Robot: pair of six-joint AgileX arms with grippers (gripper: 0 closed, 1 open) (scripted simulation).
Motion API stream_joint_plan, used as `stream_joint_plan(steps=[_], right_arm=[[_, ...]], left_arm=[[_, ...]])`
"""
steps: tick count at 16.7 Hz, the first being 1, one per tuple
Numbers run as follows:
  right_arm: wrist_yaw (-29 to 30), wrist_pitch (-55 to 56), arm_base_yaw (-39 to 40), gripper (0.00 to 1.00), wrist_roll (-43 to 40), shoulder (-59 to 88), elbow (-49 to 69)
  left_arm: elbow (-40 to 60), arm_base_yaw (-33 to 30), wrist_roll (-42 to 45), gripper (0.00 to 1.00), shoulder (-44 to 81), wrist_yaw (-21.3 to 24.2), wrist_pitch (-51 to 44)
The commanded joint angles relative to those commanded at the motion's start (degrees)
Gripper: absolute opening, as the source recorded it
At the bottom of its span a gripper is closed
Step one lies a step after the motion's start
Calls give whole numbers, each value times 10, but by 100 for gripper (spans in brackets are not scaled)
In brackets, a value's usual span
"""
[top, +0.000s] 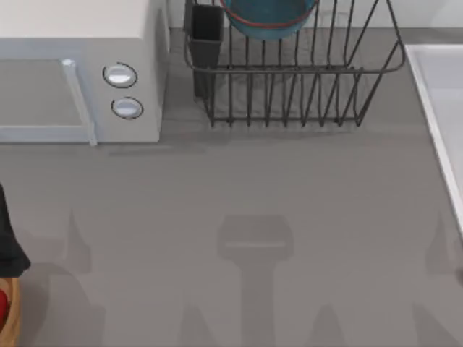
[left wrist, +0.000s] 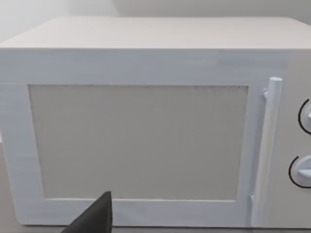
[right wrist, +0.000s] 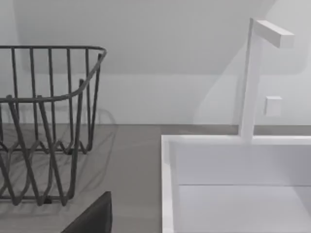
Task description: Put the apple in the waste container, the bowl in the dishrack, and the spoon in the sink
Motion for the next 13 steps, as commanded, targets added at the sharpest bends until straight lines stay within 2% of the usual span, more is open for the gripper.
stream_joint_plan(steps=[3, 6, 13], right_arm=[[-1, -36, -3, 100, -33, 37, 32], [-2, -115, -11, 100, -105, 130, 100], [2, -375, -36, 100, -343, 492, 307]], left_arm=[[0, 0, 0, 100, 0, 0, 0], [0, 0, 0, 100, 0, 0, 0], [0, 0, 0, 100, 0, 0, 0]])
